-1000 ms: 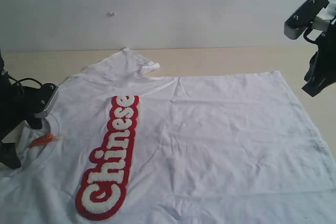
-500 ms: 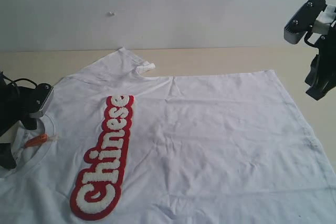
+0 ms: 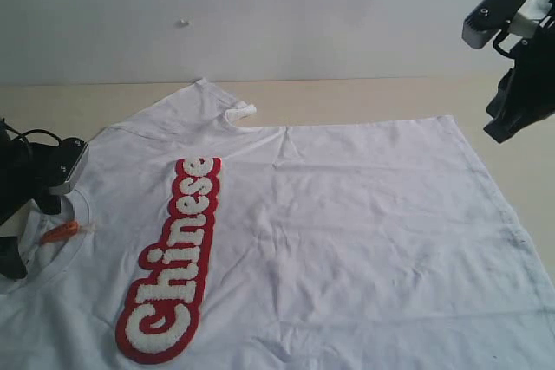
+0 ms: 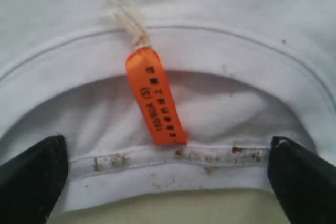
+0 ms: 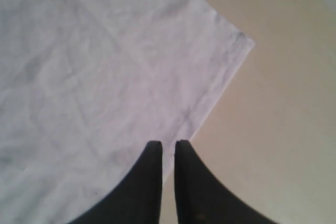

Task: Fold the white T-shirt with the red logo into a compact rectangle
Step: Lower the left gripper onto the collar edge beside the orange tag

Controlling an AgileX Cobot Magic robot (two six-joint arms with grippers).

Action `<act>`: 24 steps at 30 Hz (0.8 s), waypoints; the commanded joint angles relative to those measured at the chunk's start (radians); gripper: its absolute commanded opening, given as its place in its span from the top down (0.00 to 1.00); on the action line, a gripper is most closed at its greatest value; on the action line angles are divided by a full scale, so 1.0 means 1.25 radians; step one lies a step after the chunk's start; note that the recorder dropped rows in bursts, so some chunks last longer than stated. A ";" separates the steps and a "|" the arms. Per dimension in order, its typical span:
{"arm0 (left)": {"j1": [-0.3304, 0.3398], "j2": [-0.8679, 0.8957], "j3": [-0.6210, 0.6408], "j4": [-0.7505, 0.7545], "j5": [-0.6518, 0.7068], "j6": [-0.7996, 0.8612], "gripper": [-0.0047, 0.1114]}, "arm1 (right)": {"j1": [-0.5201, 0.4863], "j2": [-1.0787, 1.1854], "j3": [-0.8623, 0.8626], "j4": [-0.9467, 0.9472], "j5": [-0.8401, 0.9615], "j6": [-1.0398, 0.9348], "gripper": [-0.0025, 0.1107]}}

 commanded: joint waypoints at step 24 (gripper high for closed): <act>0.008 0.020 0.009 0.025 0.030 -0.017 0.06 | 0.001 0.001 -0.007 0.005 -0.041 -0.168 0.06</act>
